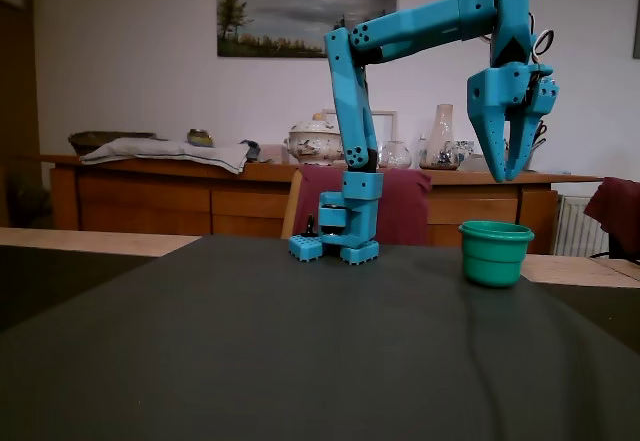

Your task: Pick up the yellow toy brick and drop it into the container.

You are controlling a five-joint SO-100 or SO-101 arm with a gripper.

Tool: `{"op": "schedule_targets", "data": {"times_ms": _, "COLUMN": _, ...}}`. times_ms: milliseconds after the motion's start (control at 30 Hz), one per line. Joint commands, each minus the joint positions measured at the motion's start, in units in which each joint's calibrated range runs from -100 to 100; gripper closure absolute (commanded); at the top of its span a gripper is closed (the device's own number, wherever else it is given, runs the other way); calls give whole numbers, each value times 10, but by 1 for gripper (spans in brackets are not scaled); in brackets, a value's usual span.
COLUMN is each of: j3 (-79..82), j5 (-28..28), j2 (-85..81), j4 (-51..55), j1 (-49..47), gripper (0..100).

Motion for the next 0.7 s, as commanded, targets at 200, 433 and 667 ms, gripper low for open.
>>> {"op": "schedule_targets", "data": {"times_ms": 200, "j3": -97, "j5": -11, "j2": -119, "j4": 18, "j1": 185, "gripper": 100}}
{"op": "schedule_targets", "data": {"times_ms": 433, "j3": -106, "j5": -23, "j2": -254, "j4": 18, "j1": 381, "gripper": 100}}
{"op": "schedule_targets", "data": {"times_ms": 667, "j3": -96, "j5": -54, "j2": -369, "j4": 18, "j1": 570, "gripper": 100}}
